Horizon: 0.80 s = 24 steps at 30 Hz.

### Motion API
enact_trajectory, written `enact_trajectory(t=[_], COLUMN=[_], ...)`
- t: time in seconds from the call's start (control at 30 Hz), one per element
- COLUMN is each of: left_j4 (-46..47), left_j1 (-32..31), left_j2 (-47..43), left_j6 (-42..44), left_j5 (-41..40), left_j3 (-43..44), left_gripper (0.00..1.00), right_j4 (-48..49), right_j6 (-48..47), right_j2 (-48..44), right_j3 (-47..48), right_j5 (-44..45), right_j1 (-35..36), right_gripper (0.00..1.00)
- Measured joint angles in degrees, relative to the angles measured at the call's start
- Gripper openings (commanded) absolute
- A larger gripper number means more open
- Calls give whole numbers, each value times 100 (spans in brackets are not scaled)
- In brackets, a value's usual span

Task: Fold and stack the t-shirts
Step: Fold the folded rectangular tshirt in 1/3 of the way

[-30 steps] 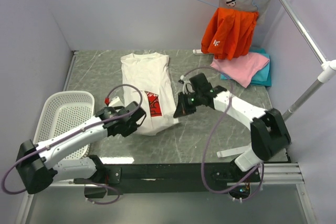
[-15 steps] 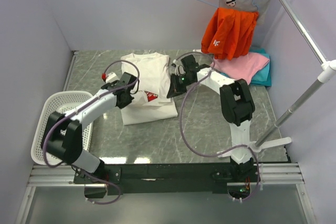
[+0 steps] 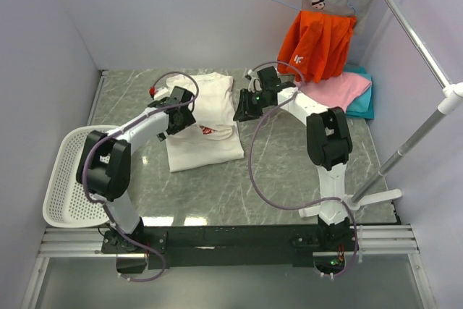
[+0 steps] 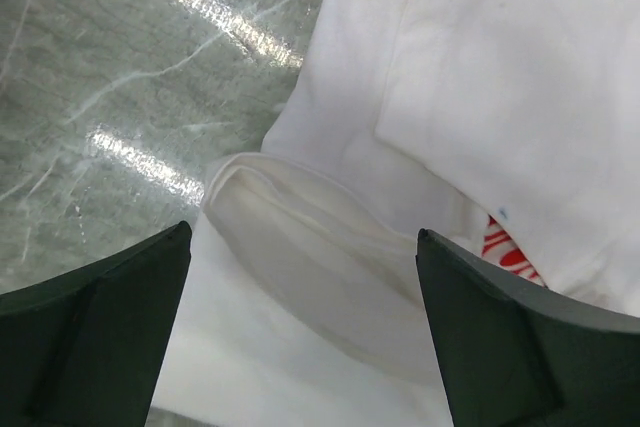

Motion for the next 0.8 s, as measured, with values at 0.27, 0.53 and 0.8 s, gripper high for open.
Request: enact_trajectory(t=[0.27, 0.53, 0.8], left_j4=[35, 463, 844], left_j1=[-2, -11, -28], left_j2=[-1335, -1956, -1189], left_j6=[-2, 24, 22], left_j5=[236, 1187, 1585], left_j3=[-693, -1591, -1718], left_gripper=[99, 99, 99], right_j4=[-24, -157, -146], right_j6=[-4, -42, -31], right_j2=[-660, -901, -691], right_j3=[-557, -883, -907], right_j5=[-251, -393, -258], right_j1=[400, 1040, 1156], right_gripper=[39, 39, 40])
